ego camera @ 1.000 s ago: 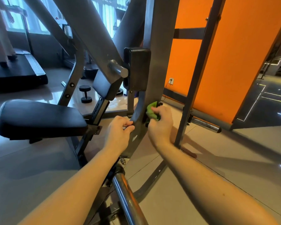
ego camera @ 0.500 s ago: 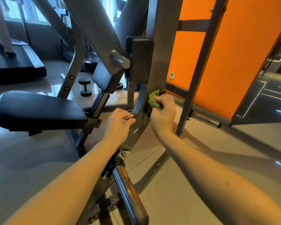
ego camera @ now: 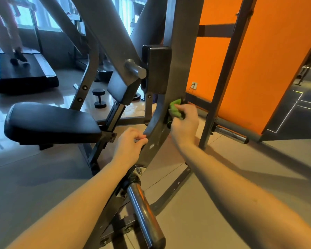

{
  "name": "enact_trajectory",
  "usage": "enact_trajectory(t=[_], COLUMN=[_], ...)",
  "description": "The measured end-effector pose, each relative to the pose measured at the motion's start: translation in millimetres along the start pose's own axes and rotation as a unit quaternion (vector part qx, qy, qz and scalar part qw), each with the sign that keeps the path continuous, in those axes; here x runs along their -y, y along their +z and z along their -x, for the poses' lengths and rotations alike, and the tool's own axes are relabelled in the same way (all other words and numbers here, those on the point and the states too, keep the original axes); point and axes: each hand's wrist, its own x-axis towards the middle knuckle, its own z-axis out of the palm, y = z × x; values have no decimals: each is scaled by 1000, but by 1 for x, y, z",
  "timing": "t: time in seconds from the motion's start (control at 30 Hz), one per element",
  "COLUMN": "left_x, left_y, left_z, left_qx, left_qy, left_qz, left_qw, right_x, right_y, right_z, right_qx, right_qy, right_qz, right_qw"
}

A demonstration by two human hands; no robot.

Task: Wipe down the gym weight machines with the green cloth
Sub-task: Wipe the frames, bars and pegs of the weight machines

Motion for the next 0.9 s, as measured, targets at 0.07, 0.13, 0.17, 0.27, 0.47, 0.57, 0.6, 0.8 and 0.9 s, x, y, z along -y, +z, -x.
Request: enact_trajectory(t=[0.07,0.13,0.17,0.27,0.47,0.57,0.6,0.8,0.9], left_x=[0,0,-1,-2,0,1,2,3,5], left_y=[1,-1,-1,-4,-6,-5,-5,-7,-6], left_z=[-1,-3,-3,-2,-1,-3,-4,-2,1], left_qx=[2,4,7,19,21,20,22,23,29], left_qy=[7,14,16,12,7,9,12,16,5], left_qz=[-3,-10,-18,-41,-51,-46,-46,-34,-37], left_qw=[1000,1000,1000,999,998,999,999,999,999], right_x=[-19,-34,-38,-35,-1,-21,-30,-45,-25], right_y=[11,18,17,7,3,15,19,16,4], right_z=[45,96,112,93,3,44,67,115,52], right_qx=[24,112,152,168,14,-2,16,174,79], right_qy=[12,30,38,19,-40,-33,-26,54,40], right_qz=[1,16,22,31,-2,-13,-7,27,27], right_qw=[1000,993,987,985,999,999,1000,983,996])
